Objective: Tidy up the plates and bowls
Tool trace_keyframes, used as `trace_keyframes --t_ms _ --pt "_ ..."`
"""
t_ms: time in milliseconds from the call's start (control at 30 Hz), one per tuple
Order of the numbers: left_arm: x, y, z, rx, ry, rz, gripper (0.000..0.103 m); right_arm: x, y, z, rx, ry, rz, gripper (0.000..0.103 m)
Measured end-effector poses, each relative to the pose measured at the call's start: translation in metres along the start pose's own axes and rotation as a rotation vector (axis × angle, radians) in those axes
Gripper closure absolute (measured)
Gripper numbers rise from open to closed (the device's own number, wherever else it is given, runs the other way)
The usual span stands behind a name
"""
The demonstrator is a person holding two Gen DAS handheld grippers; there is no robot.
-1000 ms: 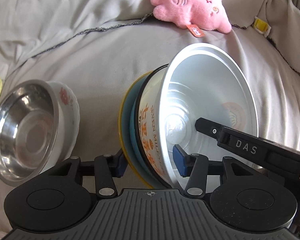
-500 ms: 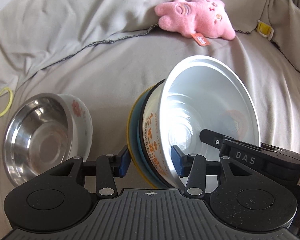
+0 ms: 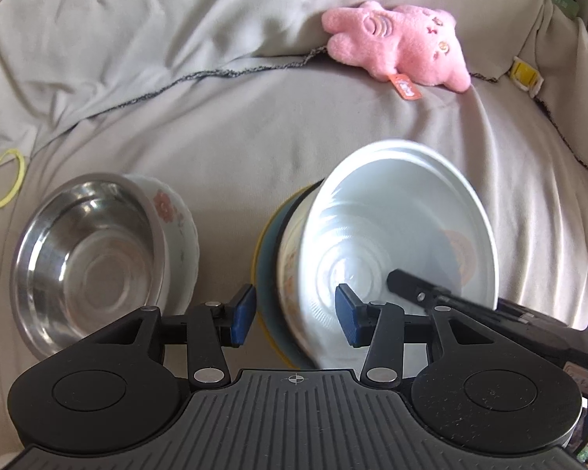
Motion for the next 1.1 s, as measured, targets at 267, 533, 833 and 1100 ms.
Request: trace_keyframes --t_ms 267,533,833,1100 --pt "0.002 -0.007 -0.012 0.032 -0.002 -0.021 0.058 0.003 0.002 -0.001 0.007 -0.011 0.016 0.067" --pt "0.009 0.004 0.004 0.027 -0.058 -0.057 0.061 0.004 0.003 -0.002 0.012 -0.014 0.017 0.067" --pt "0.001 -0.007 -0.017 0.059 -0.081 -0.092 0.05 0.006 0.005 -0.003 0.016 -0.017 0.027 0.067" --pt "-0.005 -0.014 -0.028 0.125 -0.112 -0.151 0.038 0.011 0.007 -0.007 0.031 -0.031 0.038 0.068"
Point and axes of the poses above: each gripper's, at about its wrist camera, not at the fingertips, and z roughly against the way its jaws point, x to its left, y to its underside, the point moved 4 cm from there along -z, roughly the way its jaws point, and after that the axes turned 13 degrees about x, right-handed, at the moved point
